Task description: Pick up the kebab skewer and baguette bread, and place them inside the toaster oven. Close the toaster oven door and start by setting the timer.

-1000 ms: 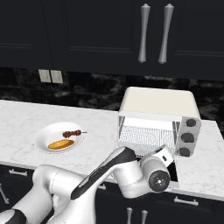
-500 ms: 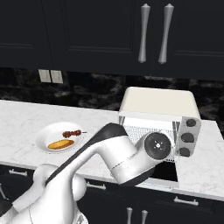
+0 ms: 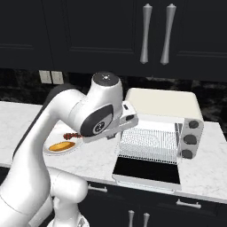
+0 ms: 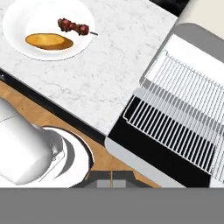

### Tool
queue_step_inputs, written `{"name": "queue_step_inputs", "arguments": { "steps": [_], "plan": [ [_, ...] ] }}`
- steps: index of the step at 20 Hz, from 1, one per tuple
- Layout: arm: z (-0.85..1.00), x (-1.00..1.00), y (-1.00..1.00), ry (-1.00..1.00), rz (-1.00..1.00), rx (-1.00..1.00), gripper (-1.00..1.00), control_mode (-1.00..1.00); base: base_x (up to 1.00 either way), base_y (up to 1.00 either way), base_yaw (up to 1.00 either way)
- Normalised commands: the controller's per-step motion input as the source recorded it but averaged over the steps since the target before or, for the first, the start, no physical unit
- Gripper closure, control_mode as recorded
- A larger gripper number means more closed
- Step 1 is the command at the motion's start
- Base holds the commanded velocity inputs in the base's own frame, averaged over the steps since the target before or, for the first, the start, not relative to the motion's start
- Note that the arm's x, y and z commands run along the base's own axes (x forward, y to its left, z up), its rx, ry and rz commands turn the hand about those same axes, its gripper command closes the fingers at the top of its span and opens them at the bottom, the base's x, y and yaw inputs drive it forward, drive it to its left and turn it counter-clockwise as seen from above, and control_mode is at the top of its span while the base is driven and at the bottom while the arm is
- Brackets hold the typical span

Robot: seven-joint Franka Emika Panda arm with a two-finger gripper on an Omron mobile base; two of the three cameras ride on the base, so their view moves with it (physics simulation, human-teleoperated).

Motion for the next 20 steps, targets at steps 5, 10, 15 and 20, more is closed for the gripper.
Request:
{"name": "queue_step_inputs", "arguments": {
  "steps": [5,10,15,20],
  "plan": [
    [-0.34,0.08,1.00,0.00,-0.15,-0.07,1.00,-1.00,0.00,0.00,0.00],
    [-0.34,0.11,1.00,0.00,-0.06,-0.03,1.00,-1.00,0.00,0.00,0.00],
    [-0.17,0.04,1.00,0.00,0.01,-0.09,-1.00,-1.00,0.00,0.00,0.00],
    [-0.39,0.27,1.00,0.01,0.08,-0.16,-1.00,-1.00,0.00,0.00,0.00]
  ]
}}
